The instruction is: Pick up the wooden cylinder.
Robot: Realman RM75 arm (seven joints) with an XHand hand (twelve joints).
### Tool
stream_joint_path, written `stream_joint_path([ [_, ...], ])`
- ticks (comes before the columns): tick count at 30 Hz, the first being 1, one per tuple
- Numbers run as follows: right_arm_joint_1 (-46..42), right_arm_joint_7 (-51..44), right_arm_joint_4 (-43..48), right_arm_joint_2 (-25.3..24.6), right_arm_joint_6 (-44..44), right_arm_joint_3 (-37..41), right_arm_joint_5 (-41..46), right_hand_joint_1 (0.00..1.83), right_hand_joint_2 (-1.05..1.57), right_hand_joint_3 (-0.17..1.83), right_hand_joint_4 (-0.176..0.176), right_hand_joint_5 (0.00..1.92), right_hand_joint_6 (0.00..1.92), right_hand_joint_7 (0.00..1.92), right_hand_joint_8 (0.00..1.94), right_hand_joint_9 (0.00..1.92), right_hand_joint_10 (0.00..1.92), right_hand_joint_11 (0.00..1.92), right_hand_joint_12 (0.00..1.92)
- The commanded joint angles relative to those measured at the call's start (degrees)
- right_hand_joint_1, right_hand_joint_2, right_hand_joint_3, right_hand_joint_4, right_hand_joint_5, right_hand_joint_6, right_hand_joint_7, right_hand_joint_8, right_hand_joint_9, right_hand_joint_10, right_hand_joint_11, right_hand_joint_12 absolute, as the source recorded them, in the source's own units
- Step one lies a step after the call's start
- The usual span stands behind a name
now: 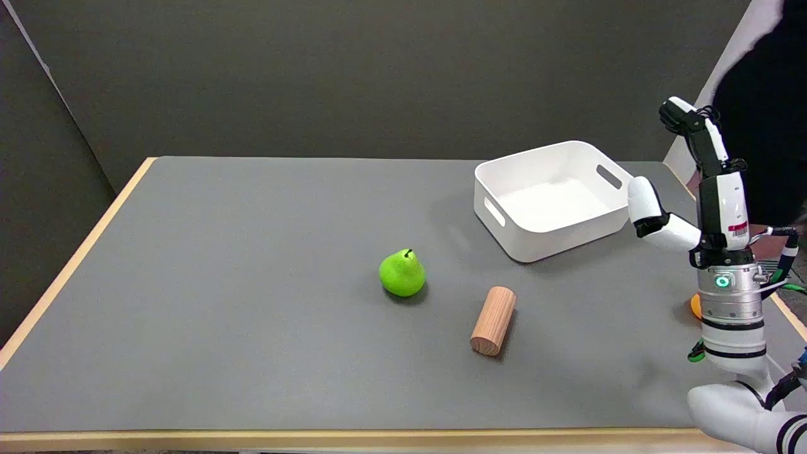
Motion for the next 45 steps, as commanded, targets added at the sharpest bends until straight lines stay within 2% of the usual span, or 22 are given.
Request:
stream_joint_path([
  [1,-0.04,0.9,1.32,3.99,-4.57,1.87,-5.59,0.66,0.7,1.01,-0.143,0.21,0.49,0.31,0.44,0.19,0.66,0.05,1.05],
  [7,-0.5,0.64,1.89,7.42,-8.45,7.09,-15.91,0.69,0.69,1.01,-0.141,0.22,0.51,0.33,0.45,0.2,0.67,0.05,1.06],
  [10,-0.52,-2.17,2.04,8.43,-9.25,10.97,-22.05,0.75,0.7,0.99,-0.111,0.26,0.53,0.37,0.46,0.21,0.69,0.04,1.08],
  [14,-0.36,-8.88,4.06,9.55,-12.77,16.41,-34.53,0.83,0.72,0.96,-0.06,0.32,0.62,0.43,0.47,0.24,0.71,0.03,1.11],
  [19,-0.36,-10.53,7.4,10.75,-18.08,19.92,-45.13,0.87,0.72,0.96,-0.035,0.31,0.65,0.41,0.43,0.23,0.68,0.0,1.05],
  [22,-0.36,-10.06,9.22,11.31,-19.65,20.43,-47.84,0.86,0.7,0.97,-0.026,0.27,0.54,0.33,0.37,0.18,0.6,0.0,0.95],
  [28,-1.01,-10.05,12.04,11.59,-19.38,19.17,-49.84,0.81,0.67,1.0,-0.027,0.18,0.46,0.22,0.33,0.12,0.56,0.0,0.83],
  [34,-3.07,-11.02,11.32,9.69,-18.82,18.16,-51.4,0.79,0.65,0.99,-0.037,0.11,0.38,0.17,0.28,0.09,0.53,0.0,0.77],
  [36,-2.81,-10.71,9.2,9.03,-17.07,18.59,-53.42,0.92,0.62,1.03,-0.045,0.05,0.47,0.1,0.39,0.06,0.59,0.0,0.75],
  [37,-2.59,-10.69,7.96,9.02,-15.73,18.94,-54.25,0.93,0.62,1.03,-0.046,0.04,0.47,0.09,0.4,0.05,0.59,0.0,0.75],
  [39,-2.06,-10.69,5.51,9.44,-13.21,19.64,-55.59,0.78,0.63,0.98,-0.039,0.08,0.35,0.14,0.26,0.07,0.52,0.0,0.74],
  [45,0.92,-9.94,-0.71,11.57,-8.58,19.95,-62.9,0.73,0.61,0.96,-0.04,0.07,0.33,0.14,0.26,0.07,0.51,0.0,0.74],
])
